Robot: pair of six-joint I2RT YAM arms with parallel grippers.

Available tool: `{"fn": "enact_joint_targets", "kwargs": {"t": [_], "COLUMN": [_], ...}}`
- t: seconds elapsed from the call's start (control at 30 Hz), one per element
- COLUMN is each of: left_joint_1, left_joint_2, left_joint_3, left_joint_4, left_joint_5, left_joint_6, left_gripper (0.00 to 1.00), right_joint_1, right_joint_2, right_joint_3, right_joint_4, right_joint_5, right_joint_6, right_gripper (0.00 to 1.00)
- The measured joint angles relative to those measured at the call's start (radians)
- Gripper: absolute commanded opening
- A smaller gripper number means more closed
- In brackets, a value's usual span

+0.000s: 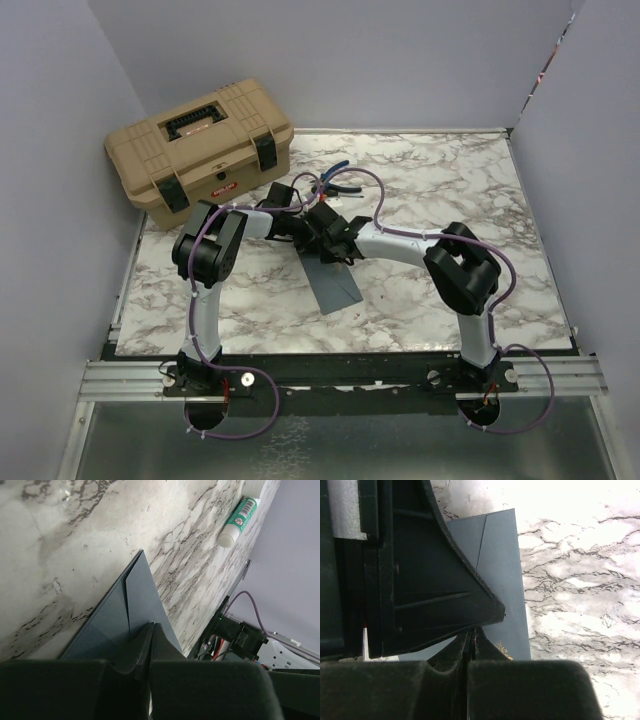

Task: Place the letter into the envelope and seal it

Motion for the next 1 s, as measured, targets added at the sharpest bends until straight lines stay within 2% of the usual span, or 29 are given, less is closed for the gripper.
{"fn": "enact_joint_targets", "kwargs": {"t": [0.6,1.0], "left_joint_1": [0.000,0.000], "left_joint_2": [0.001,0.001], "left_joint_3": [0.000,0.000], "left_joint_4": [0.000,0.000], "left_joint_5": [0.000,0.000], "left_joint_6": [-0.003,-0.003], "left_gripper": [0.00,0.00], "right_joint_1": [-0.012,-0.007], "right_joint_2": [-0.091,-0.101], "right_joint_3": [-0.139,-0.145], "right_joint_4": [0.070,0.041], "right_joint_5": [-0.148,-0.161], "right_joint_6": [-0.006,-0.051], "right_gripper": [0.01,0.01]}}
